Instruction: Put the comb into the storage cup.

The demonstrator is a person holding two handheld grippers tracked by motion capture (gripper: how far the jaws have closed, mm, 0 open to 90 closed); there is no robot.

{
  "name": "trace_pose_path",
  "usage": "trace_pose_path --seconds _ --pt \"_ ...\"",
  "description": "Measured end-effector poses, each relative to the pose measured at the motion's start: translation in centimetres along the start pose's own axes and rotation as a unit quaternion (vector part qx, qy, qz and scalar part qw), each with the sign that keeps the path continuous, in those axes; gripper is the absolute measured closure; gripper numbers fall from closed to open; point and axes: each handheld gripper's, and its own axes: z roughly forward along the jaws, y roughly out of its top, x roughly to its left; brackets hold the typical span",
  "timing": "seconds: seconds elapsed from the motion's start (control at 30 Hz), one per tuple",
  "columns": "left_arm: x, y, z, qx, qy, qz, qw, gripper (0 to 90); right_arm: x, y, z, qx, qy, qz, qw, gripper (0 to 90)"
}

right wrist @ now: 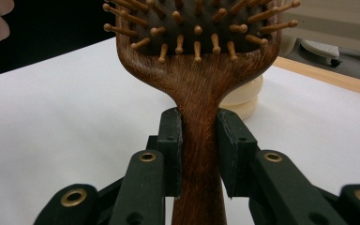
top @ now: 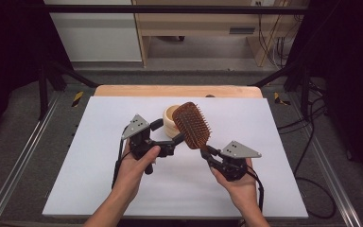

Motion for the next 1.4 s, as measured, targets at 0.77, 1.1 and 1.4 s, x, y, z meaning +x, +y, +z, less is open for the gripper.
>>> trace_pose_path --seconds 0.77,1.1,1.4 --pt "-0.3 0.2 0.5 -0.005 0.001 -0.006 1.0000 5.0 1.2 -0.2 0.5 -0.006 0.020 -0.008 0.9998 72.6" --pt "-0.1 0.5 0.9 -0.011 -0.021 -0.043 0.9988 7.4 1.7 -0.2 0.6 -0.012 0.029 -0.014 0.9994 72.6" --pt "-0.4 0.6 1.5 -0.008 -0.034 -0.054 0.9980 15.0 2.0 -0.2 0.7 -0.012 0.036 -0.022 0.9990 72.5"
